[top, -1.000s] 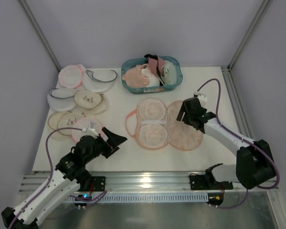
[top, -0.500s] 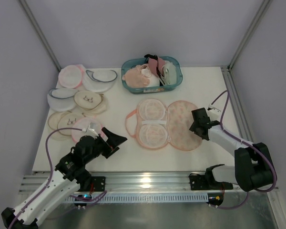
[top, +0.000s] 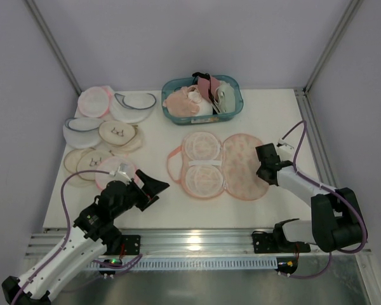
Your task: Unzip the laundry bag and remove the bra
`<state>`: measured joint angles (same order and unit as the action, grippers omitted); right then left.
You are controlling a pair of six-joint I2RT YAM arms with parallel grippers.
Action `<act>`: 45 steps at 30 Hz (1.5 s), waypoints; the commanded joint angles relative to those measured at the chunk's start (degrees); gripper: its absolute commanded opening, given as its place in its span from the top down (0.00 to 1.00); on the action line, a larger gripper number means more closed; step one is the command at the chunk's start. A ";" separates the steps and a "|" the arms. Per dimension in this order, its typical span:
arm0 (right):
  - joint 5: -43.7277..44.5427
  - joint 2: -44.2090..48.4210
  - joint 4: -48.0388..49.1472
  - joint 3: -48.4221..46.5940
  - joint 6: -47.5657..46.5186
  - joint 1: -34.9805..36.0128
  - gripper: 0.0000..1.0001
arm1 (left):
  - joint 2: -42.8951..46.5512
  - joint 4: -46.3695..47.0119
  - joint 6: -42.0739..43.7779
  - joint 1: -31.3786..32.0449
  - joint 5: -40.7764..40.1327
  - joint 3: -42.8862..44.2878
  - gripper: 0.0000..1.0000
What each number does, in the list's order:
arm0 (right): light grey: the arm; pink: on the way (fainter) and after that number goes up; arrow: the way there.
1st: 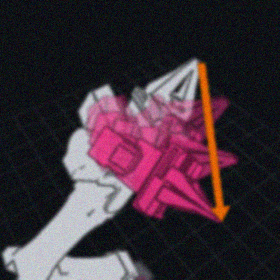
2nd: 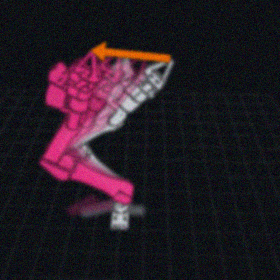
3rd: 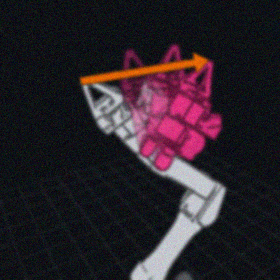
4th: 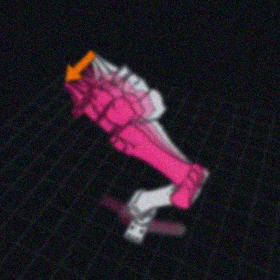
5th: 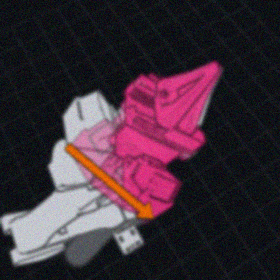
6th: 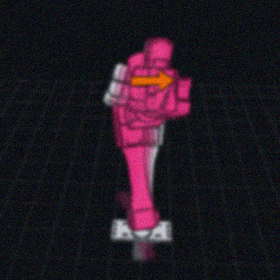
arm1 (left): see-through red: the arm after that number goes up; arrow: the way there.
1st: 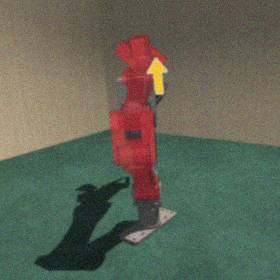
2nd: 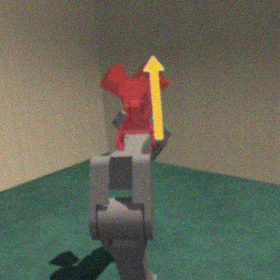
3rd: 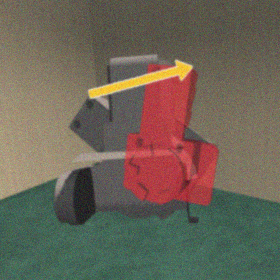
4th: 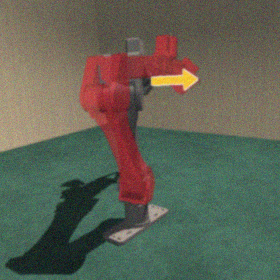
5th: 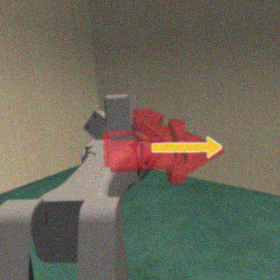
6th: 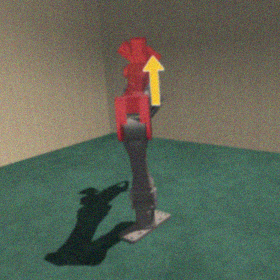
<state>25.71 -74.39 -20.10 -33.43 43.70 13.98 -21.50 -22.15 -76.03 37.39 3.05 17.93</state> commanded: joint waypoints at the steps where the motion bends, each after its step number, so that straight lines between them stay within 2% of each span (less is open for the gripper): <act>1: 1.35 1.00 1.47 -0.05 0.24 -0.35 0.96 | 0.49 0.44 0.27 -0.12 0.12 -0.36 0.01; 3: 1.36 1.61 1.20 -0.67 -1.16 -0.35 0.95 | 0.75 0.44 0.18 -0.21 0.03 -0.53 0.01; 4: 1.53 2.23 0.42 -0.93 -1.51 -0.35 0.70 | 0.84 0.44 0.18 -0.12 0.03 -0.62 0.01; 5: 1.36 2.93 0.32 -1.11 -2.56 -0.35 0.62 | 0.84 0.53 0.01 -0.21 0.03 -0.62 0.01; 8: 2.31 4.60 -0.81 -1.81 -3.36 -0.53 0.50 | 0.58 0.62 0.09 -0.12 0.12 -0.71 0.00; 14: 3.20 4.87 -2.14 -2.08 -4.06 -2.55 0.49 | 0.58 0.97 0.00 -0.12 0.11 -0.79 0.01; 22: -5.40 1.53 3.39 1.17 -5.99 -9.14 0.53 | 0.23 1.15 0.00 -0.12 0.03 -0.79 0.00; 29: -9.80 3.72 6.12 2.31 -7.84 -9.23 0.55 | -0.65 1.85 0.00 -0.12 0.12 -0.79 0.00; 35: -9.98 6.54 7.00 4.07 -8.37 -9.32 0.56 | -1.36 2.55 0.00 -0.12 0.38 -0.88 0.00; 38: -10.94 3.48 6.57 3.03 -8.72 -9.32 0.60 | -2.06 3.08 0.09 -0.12 0.73 -0.88 0.00; 43: -13.85 -5.05 4.73 -1.37 -9.78 -9.23 0.72 | -2.15 3.08 0.09 -0.21 0.64 -0.79 0.01; 45: -14.37 -7.07 4.54 -2.25 -10.04 -9.32 0.72 | -1.97 2.90 0.09 -0.12 0.47 -0.79 0.00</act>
<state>13.72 -78.17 -14.41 -34.59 34.76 4.73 -23.62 -21.30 -76.05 37.39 3.09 17.43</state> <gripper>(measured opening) 0.280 0.994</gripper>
